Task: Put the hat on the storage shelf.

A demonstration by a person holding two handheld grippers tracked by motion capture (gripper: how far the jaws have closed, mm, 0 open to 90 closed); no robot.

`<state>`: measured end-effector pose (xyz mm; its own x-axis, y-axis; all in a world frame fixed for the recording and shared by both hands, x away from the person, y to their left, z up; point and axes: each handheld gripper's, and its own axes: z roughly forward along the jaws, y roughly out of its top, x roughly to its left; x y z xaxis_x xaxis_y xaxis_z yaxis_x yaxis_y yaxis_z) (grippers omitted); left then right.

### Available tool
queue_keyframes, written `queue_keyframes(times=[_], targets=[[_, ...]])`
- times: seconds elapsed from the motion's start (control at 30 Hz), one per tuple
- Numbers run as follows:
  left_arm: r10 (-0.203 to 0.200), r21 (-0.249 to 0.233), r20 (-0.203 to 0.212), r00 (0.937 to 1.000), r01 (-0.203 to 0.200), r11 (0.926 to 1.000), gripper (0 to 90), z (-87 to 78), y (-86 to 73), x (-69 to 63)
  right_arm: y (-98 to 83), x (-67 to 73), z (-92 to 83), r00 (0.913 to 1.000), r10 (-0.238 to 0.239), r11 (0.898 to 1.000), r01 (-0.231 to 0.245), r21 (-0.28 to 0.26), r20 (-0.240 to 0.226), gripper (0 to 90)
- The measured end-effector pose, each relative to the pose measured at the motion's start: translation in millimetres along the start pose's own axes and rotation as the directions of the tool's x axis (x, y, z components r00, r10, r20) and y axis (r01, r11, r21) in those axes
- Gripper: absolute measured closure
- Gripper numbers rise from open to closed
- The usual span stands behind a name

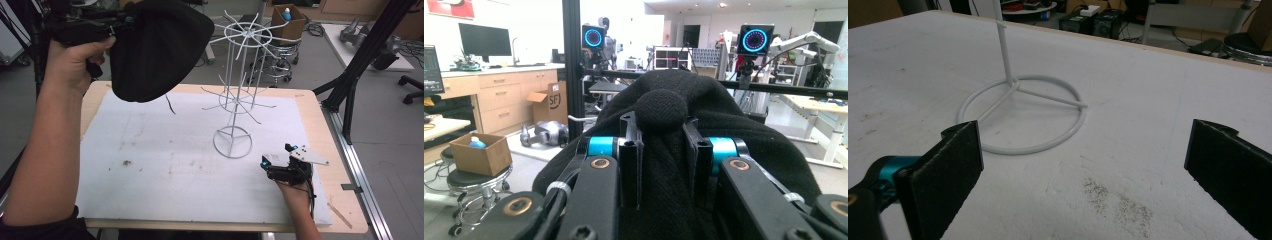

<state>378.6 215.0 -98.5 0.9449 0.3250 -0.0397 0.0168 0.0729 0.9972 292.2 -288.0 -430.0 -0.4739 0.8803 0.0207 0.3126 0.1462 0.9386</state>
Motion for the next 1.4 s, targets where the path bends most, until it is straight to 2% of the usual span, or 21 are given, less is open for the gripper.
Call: queue_keyframes(times=[0.1, 0.17, 0.33, 0.37, 0.5, 0.57, 0.7, 0.87, 1.07, 1.17, 1.2, 1.3, 1.4], targets=[[0.002, 0.022, 0.01, 0.9999, -0.002, 0.9998, 74.2, 14.9, -1.5, -1.7, -0.1, -0.2, 0.0, 1.0, 0.0, 1.0, 0.0, -0.001, -0.001, 1.1], [0.002, 0.03, 0.017, 0.9999, -0.002, 0.9996, 74.1, 18.6, -3.0, -2.4, 0.0, -0.3, -0.6, 1.0, 0.0, 1.0, 0.0, 0.001, -0.003, 1.1], [-0.007, 0.05, 0.034, 0.9994, 0.005, 0.9987, 74.0, 29.7, -15.9, -4.5, -0.1, -0.2, -1.2, 1.0, -0.004, 1.0, 0.004, 0.002, -0.001, 1.1], [-0.008, 0.06, 0.034, 0.9994, 0.006, 0.9982, 73.9, 30.3, -22.4, -4.3, -0.1, -0.1, -1.5, 1.0, -0.004, 1.0, 0.004, 0.005, 0.0, 1.1], [-0.009, 0.074, 0.034, 0.9994, 0.006, 0.9972, 73.6, 29.3, -31.4, -3.9, -0.3, 0.0, -0.9, 1.0, -0.009, 1.0, 0.009, 0.005, 0.001, 1.1], [0.004, 0.094, 0.024, 0.9997, -0.006, 0.9955, 73.5, 27.8, -37.8, -4.7, -0.3, 0.1, -0.7, 0.9999, -0.012, 1.0, 0.012, 0.008, 0.001, 1.1], [0.013, 0.105, 0.014, 0.9998, -0.014, 0.9943, 73.3, 24.6, -42.0, -6.3, -0.4, 0.5, -0.4, 0.9999, -0.012, 1.0, 0.012, 0.011, 0.003, 1.1], [0.017, 0.102, 0.007, 0.9998, -0.018, 0.9947, 72.2, 19.2, -49.7, -9.2, -0.6, 0.9, 0.2, 0.9999, -0.016, 1.0, 0.016, 0.01, 0.004, 1.1], [0.001, 0.084, 0.004, 1.0, -0.001, 0.9965, 70.2, 14.2, -59.4, -10.3, -0.5, 1.9, -0.3, 0.9999, -0.015, 1.0, 0.015, 0.016, 0.004, 1.1], [-0.006, 0.081, -0.013, 0.9999, 0.008, 0.9967, 65.5, 12.3, -63.4, -10.2, -0.5, 1.6, -0.3, 0.9999, -0.016, 1.0, 0.016, 0.015, 0.004, 1.1], [-0.012, 0.071, -0.022, 0.9997, 0.014, 0.9974, 58.9, 10.8, -65.7, -9.3, -0.5, 1.2, -0.1, 0.9998, -0.018, 1.0, 0.018, 0.014, 0.003, 1.1], [-0.029, 0.036, -0.018, 0.9994, 0.03, 0.9989, 53.3, 7.6, -66.1, -8.7, -0.4, 1.5, -0.1, 0.9999, -0.016, 1.0, 0.016, 0.013, 0.003, 1.1], [-0.034, 0.048, -0.023, 0.9992, 0.035, 0.9982, 49.0, 4.8, -65.7, -9.5, -0.4, 1.6, -0.3, 0.9999, -0.013, 1.0, 0.013, 0.014, 0.002, 1.1]])
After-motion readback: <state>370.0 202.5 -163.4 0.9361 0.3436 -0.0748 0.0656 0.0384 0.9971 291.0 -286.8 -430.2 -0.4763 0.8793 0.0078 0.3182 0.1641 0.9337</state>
